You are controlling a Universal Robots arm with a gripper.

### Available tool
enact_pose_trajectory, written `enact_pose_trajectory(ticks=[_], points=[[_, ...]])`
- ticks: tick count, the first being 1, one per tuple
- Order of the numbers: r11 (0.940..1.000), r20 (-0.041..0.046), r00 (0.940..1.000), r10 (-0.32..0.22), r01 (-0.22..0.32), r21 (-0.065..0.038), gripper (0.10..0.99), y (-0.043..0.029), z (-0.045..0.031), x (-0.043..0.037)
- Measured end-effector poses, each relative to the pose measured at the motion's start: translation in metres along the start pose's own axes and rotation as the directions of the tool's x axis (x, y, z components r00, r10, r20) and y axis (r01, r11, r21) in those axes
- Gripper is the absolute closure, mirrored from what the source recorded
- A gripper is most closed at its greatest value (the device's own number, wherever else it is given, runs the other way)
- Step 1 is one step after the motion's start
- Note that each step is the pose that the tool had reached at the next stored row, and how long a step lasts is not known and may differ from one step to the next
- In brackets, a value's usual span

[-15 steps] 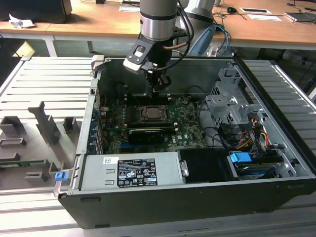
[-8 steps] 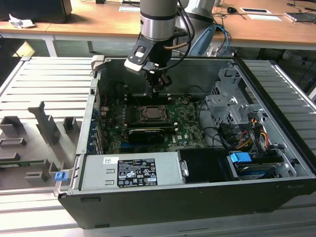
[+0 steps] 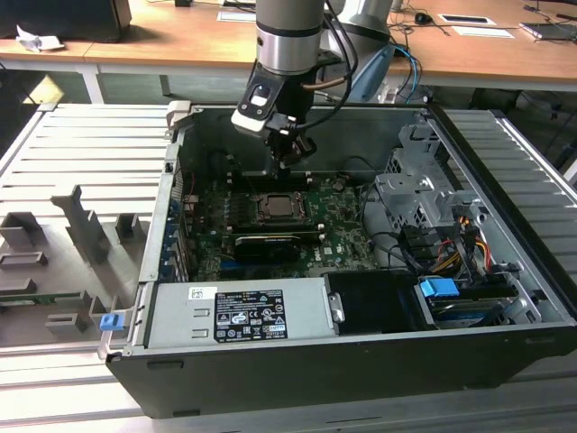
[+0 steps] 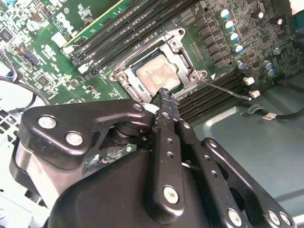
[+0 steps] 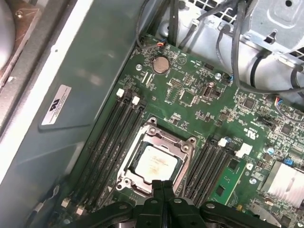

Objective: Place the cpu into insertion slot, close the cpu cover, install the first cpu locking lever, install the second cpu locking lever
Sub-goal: 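Install the first cpu locking lever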

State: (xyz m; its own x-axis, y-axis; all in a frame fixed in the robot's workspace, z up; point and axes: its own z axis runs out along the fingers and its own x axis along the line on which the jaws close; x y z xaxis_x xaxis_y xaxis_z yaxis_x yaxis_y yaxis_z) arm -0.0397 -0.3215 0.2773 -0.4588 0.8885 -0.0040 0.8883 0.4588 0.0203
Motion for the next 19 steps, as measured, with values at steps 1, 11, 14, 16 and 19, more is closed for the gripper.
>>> enact_pose_trajectory(ticks=[1,11,14,16,19], points=[[0.9999,-0.0002,0.9999,-0.012,0.012,0.0,0.98,0.0,0.0,0.0],[0.9963,-0.0017,0.9963,-0.086,0.086,0.0,0.98,0.0,0.0,0.0],[0.9942,-0.0021,0.9942,-0.108,0.108,-0.001,0.98,0.0,0.0,0.0],[0.9923,-0.0025,0.9923,-0.124,0.124,-0.001,0.98,0.0,0.0,0.0],[0.9893,-0.0029,0.9893,-0.146,0.146,-0.001,0.98,0.0,0.0,0.0]])
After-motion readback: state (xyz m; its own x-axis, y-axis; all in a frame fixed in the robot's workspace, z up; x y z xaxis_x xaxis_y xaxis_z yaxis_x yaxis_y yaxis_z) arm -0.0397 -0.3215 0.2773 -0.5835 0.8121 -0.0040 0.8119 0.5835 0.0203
